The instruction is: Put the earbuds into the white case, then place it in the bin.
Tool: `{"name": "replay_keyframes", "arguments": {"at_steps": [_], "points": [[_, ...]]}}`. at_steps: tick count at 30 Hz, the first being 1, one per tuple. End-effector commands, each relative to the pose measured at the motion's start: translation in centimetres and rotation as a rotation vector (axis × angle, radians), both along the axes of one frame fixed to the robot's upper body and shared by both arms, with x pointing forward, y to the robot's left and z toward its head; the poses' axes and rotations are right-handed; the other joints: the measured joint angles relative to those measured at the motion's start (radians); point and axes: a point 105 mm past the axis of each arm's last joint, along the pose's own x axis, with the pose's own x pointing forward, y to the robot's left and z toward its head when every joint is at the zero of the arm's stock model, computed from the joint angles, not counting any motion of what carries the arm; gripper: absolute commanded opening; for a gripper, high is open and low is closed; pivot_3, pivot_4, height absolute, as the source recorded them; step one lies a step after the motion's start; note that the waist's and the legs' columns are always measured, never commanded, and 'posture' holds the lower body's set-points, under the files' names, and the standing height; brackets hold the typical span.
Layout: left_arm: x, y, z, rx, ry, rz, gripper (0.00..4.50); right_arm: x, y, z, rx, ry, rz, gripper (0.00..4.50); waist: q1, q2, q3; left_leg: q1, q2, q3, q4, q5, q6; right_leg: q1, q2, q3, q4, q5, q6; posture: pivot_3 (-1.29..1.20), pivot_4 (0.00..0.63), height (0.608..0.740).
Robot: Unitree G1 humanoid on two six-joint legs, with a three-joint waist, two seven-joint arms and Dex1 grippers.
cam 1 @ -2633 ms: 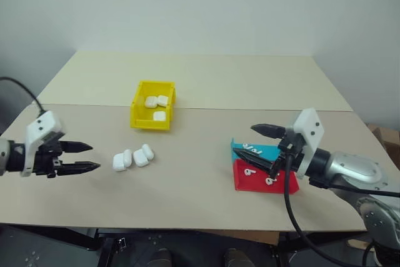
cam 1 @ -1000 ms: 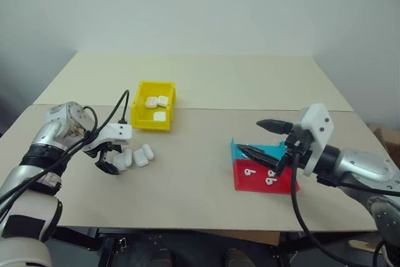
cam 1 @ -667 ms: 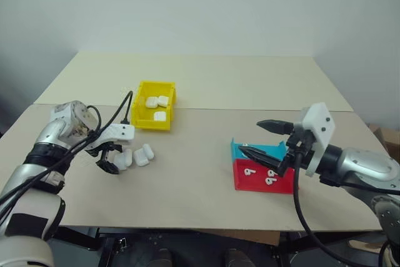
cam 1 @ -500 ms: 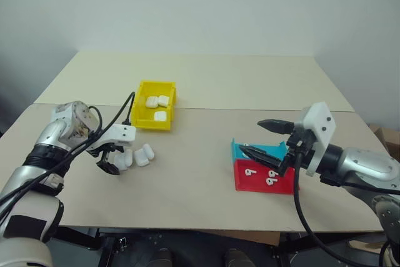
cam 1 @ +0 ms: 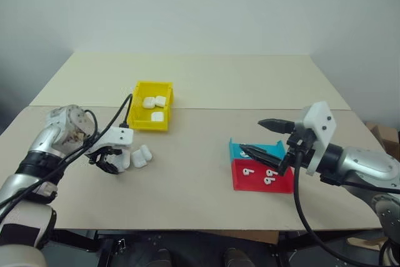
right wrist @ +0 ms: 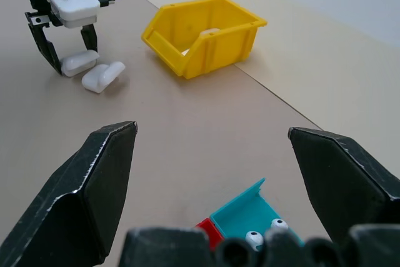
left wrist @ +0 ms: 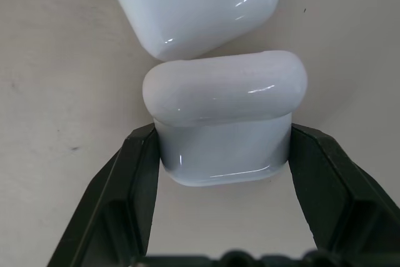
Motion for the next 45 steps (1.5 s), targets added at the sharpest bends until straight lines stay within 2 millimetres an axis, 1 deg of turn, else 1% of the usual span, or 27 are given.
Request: {"name": "replay_keyframes", "arguments": {"at_steps": [1, 2, 3, 5, 7, 9, 12, 14, 16, 17, 20, 22, 25, 27, 29, 33, 39, 44, 45], "points": [[0.5, 0.2, 4.3, -0.184, -0.219, 0.045, 2.82, -0.3, -0.5, 1.0, -0.003, -0.042, -0.011, 4.5, 0.001, 0.0, 0.0, 0.0, 0.0, 0.0, 0.0, 0.0, 0.0, -0.001, 0.0, 0.0, 0.0, 0.0, 0.0, 0.0, 0.15, 0.74], [0.4, 0.1, 5.1, -0.239, -0.252, 0.066, 2.82, -0.3, -0.5, 1.0, -0.003, -0.042, -0.013, 4.5, 0.001, 0.0, 0.0, 0.0, 0.0, 0.0, 0.0, 0.0, 0.0, 0.0, 0.0, 0.0, 0.0, 0.0, 0.0, 0.0, 0.15, 0.74], [0.4, -0.1, 6.3, -0.329, -0.297, 0.095, 2.82, -0.2, -0.6, 1.0, -0.001, -0.041, -0.016, 4.5, 0.001, 0.0, 0.0, -0.001, 0.0, 0.0, 0.0, 0.0, 0.0, -0.001, 0.0, 0.0, 0.0, 0.0, 0.0, 0.0, 0.15, 0.74], [0.1, -0.4, 8.4, -0.522, -0.332, 0.173, 2.82, -0.1, -0.7, 0.9, 0.006, -0.039, -0.022, 4.5, 0.001, 0.0, 0.0, -0.001, 0.0, 0.0, 0.0, 0.0, 0.0, -0.001, 0.0, -0.001, 0.0, 0.0, 0.0, 0.0, 0.15, 0.74], [-0.1, -0.9, 9.7, -0.66, -0.41, 0.208, 2.82, 0.1, -0.8, 0.8, 0.021, -0.035, -0.03, 4.5, 0.001, 0.0, 0.0, -0.001, 0.0, 0.0, 0.0, 0.0, 0.0, 0.0, 0.0, -0.001, 0.0, 0.0, 0.0, 0.0, 0.15, 0.74], [-0.6, -1.7, 10.4, -0.76, -0.451, 0.227, 2.82, 0.3, -0.9, 0.7, 0.037, -0.03, -0.036, 4.5, 0.001, 0.0, 0.0, 0.0, 0.0, 0.0, 0.0, 0.0, 0.0, 0.0, 0.0, -0.001, 0.0, 0.0, 0.0, 0.0, 0.15, 0.74], [-1.4, -4.1, 11.7, -1.006, -0.49, 0.222, 2.82, 0.7, -0.8, 0.6, 0.057, -0.022, -0.039, 4.5, 0.004, 0.0, 0.0, 0.0, 0.0, -0.001, 0.0, 0.0, 0.0, 0.001, 0.0, -0.001, 0.001, 0.0, 0.0, 0.0, 0.15, 0.74], [-1.9, -5.9, 12.1, -1.122, -0.509, 0.202, 2.82, 0.9, -0.6, 0.6, 0.062, -0.021, -0.036, 4.5, 0.005, -0.001, 0.0, 0.0, 0.0, -0.001, 0.001, 0.0, 0.0, 0.001, 0.0, -0.001, 0.001, 0.0, 0.0, 0.0, 0.15, 0.74], [-2.4, -7.6, 12.2, -1.223, -0.47, 0.187, 2.82, 1.0, -0.6, 0.6, 0.063, -0.022, -0.033, 4.5, 0.005, -0.001, 0.0, 0.0, 0.0, -0.001, 0.002, 0.0, 0.0, 0.001, -0.001, -0.001, 0.001, 0.0, 0.0, 0.0, 0.15, 0.74], [-2.8, -8.9, 12.2, -1.265, -0.455, 0.152, 2.82, 1.1, -0.5, 0.6, 0.063, -0.023, -0.029, 4.5, 0.005, -0.001, 0.0, 0.0, 0.0, -0.001, 0.002, 0.0, 0.0, 0.001, 0.0, -0.001, 0.001, 0.0, 0.0, 0.0, 0.15, 0.74], [-4.1, -12.0, 12.2, -1.334, -0.405, 0.028, 2.82, 1.4, -0.6, 0.7, 0.052, -0.022, -0.025, 4.5, 0.002, -0.001, 0.0, 0.0, 0.0, -0.002, 0.002, 0.0, 0.0, 0.002, 0.0, -0.001, 0.001, 0.0, 0.0, 0.0, 0.15, 0.74], [-5.0, -13.3, 12.3, -1.367, -0.361, -0.06, 2.82, 1.7, -0.6, 0.5, 0.028, -0.015, -0.029, 4.5, 0.0, -0.001, 0.0, 0.001, -0.001, -0.002, 0.002, 0.0, 0.0, 0.002, 0.0, -0.001, 0.001, 0.0, 0.0, 0.0, 0.15, 0.74], [-6.7, -14.8, 12.6, -1.427, -0.258, -0.237, 2.82, 2.0, -0.8, -0.4, -0.068, 0.008, -0.028, 4.5, 0.0, 0.0, 0.0, 0.001, -0.001, -0.002, 0.001, 0.0, 0.0, 0.002, 0.0, -0.001, 0.001, 0.0, 0.0, 0.0, 0.15, 0.74], [-7.4, -15.2, 12.4, -1.439, -0.219, -0.327, 2.82, 2.1, -1.0, -0.9, -0.12, 0.028, -0.022, 4.5, -0.001, 0.0, 0.0, 0.001, -0.001, -0.002, 0.001, 0.0, 0.0, 0.002, 0.0, -0.001, 0.0, 0.0, 0.0, 0.0, 0.15, 0.74], [-7.8, -15.4, 12.2, -1.458, -0.21, -0.38, 2.82, 2.1, -1.2, -1.4, -0.178, 0.056, -0.013, 4.5, 0.0, 0.0, 0.0, 0.001, -0.001, -0.001, 0.001, 0.0, 0.0, 0.002, 0.0, -0.001, 0.0, 0.0, 0.0, 0.0, 0.15, 0.74], [-8.9, -15.6, 11.0, -1.417, -0.141, -0.485, 2.82, 2.0, -2.1, -2.6, -0.306, 0.152, -0.007, 4.5, 0.0, 0.0, 0.0, 0.001, -0.001, -0.002, 0.001, 0.0, 0.0, 0.002, 0.0, -0.001, -0.001, 0.0, 0.0, 0.0, 0.15, 0.74], [-9.4, -16.0, 10.4, -1.414, -0.128, -0.569, 2.82, 1.6, -3.0, -3.3, -0.473, 0.245, 0.026, 4.5, 0.002, 0.0, 0.0, 0.001, -0.001, -0.001, 0.001, 0.0, 0.0, 0.002, 0.0, -0.001, -0.001, 0.0, 0.0, 0.0, 0.15, 0.74], [-9.5, -16.6, 10.4, -1.423, -0.14, -0.595, 2.82, 0.6, -3.5, -4.0, -0.635, 0.278, 0.123, 4.5, 0.003, 0.0, 0.0, 0.001, -0.001, -0.001, 0.001, 0.0, 0.0, 0.002, 0.0, -0.001, -0.001, 0.0, 0.0, 0.0, 0.15, 0.74], [-9.5, -16.7, 10.4, -1.435, -0.15, -0.592, 2.82, 0.5, -3.8, -4.5, -0.684, 0.28, 0.139, 4.32, 0.003, 0.0, 0.0, 0.001, -0.001, -0.001, 0.001, 0.0, 0.0, 0.002, 0.0, -0.001, -0.002, 0.0, 0.0, 0.0, 0.15, 0.74]]}}
